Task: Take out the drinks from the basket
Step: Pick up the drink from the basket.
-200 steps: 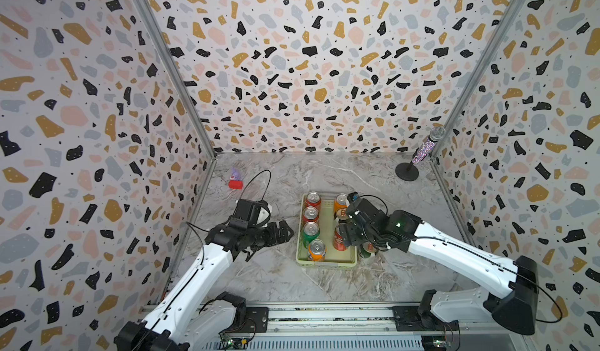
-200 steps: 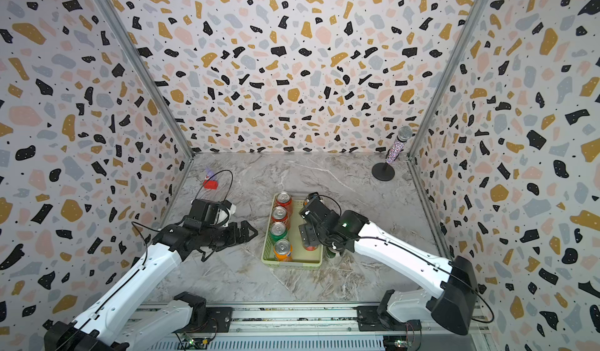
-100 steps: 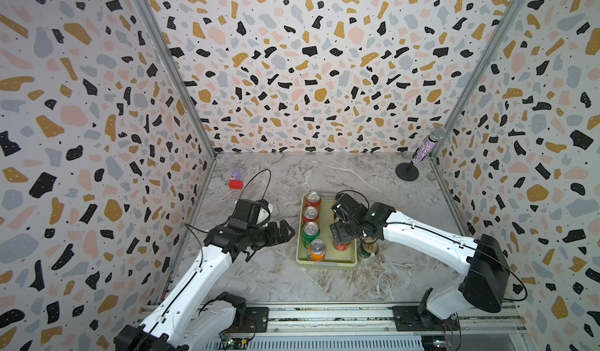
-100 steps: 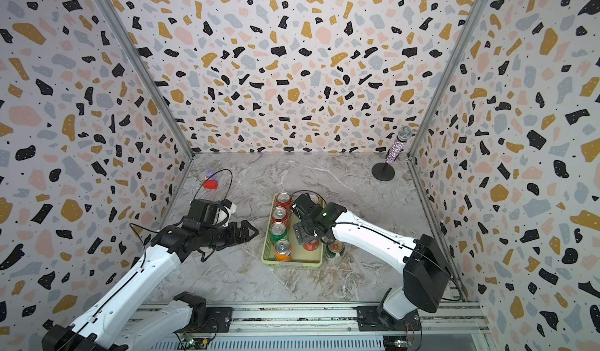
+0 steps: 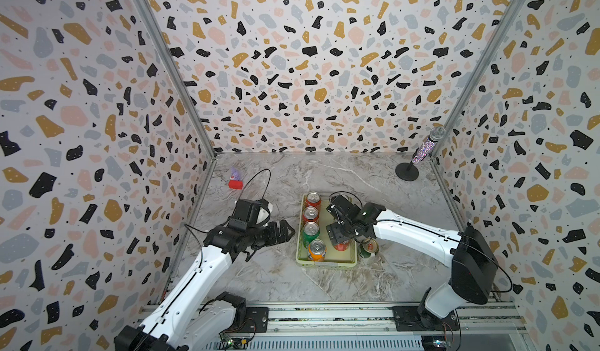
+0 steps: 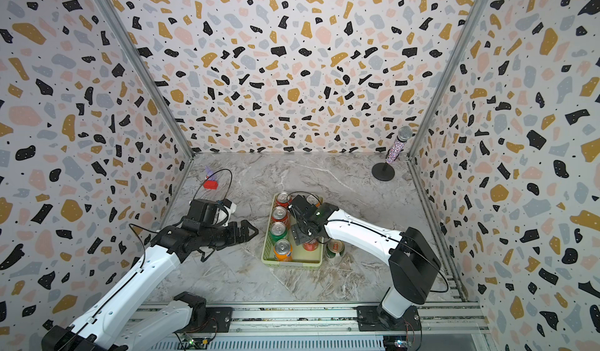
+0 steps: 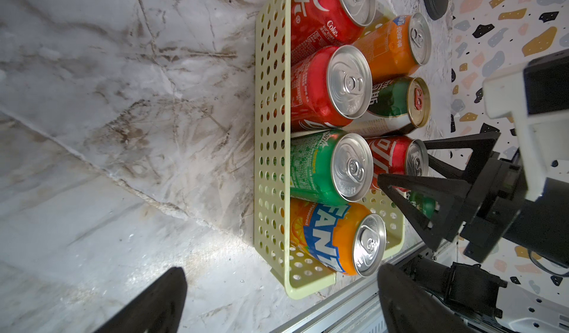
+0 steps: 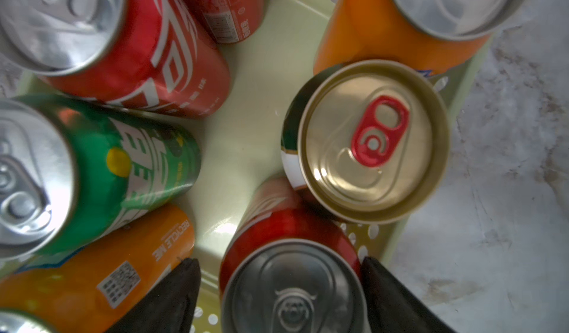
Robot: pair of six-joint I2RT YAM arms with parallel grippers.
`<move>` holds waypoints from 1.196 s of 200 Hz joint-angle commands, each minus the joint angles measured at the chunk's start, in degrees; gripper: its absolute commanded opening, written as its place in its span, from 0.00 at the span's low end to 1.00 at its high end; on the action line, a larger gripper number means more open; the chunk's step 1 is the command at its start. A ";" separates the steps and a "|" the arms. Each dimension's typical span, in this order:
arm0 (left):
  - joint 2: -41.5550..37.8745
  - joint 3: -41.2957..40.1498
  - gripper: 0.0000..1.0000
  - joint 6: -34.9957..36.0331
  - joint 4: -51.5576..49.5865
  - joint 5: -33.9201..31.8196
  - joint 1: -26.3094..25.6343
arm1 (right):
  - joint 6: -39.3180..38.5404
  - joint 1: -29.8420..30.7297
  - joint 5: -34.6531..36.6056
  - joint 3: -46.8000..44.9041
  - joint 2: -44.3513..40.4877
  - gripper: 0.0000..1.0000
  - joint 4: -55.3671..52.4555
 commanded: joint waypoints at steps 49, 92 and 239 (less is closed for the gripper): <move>-0.96 -0.96 1.00 -0.13 1.43 0.52 -0.32 | 0.83 -0.01 -0.32 -0.12 1.72 0.84 1.79; -0.99 -1.04 1.00 -0.13 1.54 0.62 -0.26 | 1.16 -0.03 1.24 -0.89 3.13 0.81 2.15; -1.51 -1.05 1.00 -0.09 1.84 0.08 -0.31 | -0.92 -0.02 1.50 0.11 -9.35 0.31 -1.12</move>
